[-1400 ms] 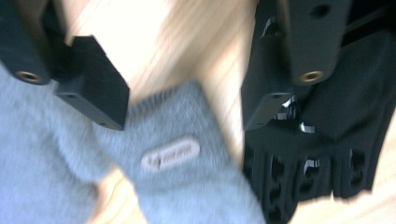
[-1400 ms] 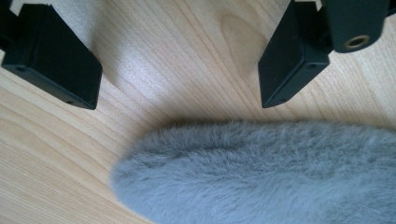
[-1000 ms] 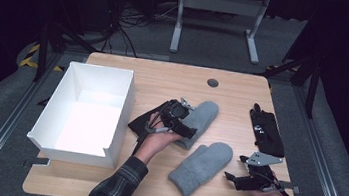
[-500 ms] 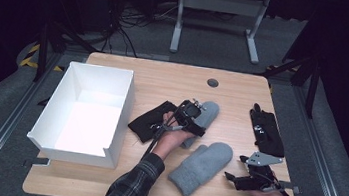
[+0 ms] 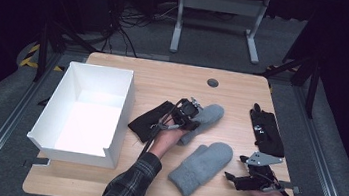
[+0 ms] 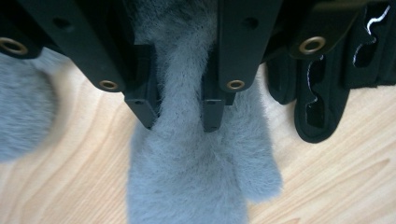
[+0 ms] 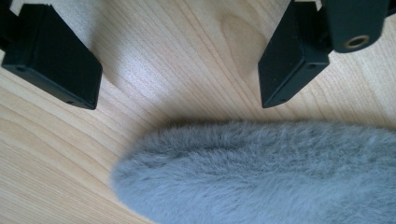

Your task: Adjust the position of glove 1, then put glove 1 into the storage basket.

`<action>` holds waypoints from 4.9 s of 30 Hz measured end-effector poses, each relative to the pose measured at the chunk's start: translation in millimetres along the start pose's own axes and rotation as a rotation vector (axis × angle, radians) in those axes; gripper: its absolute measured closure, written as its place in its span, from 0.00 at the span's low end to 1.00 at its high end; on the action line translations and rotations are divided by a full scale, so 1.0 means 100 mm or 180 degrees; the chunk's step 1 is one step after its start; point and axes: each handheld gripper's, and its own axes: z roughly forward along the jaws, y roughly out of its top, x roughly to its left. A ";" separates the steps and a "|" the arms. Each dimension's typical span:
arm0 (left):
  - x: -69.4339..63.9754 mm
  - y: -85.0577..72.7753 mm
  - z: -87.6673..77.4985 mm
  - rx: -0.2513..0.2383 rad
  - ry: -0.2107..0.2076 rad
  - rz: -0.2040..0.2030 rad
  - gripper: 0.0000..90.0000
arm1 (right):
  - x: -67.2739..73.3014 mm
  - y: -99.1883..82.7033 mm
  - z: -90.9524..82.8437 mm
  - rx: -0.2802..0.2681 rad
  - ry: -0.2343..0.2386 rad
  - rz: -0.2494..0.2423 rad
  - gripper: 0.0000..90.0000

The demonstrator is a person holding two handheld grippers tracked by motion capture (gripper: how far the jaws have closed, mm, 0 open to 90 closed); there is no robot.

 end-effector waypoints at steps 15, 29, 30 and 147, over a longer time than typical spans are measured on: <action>-0.25 -0.18 -0.52 -0.0045 -0.0335 -0.0049 0.85 | 0.00 0.00 0.00 0.0002 0.0000 -0.0001 0.15; -0.69 -0.39 -0.73 -0.0122 -0.0458 0.0001 0.84 | 0.00 0.00 0.00 0.0002 -0.0001 -0.0002 0.15; -0.69 -0.39 -0.73 -0.0122 -0.0458 0.0001 0.84 | 0.00 0.00 0.00 0.0002 -0.0001 -0.0002 0.15; -0.50 -0.66 -0.19 0.0008 -0.0460 -0.0095 0.05 | 0.01 0.15 0.10 0.0096 0.0161 -0.0096 0.21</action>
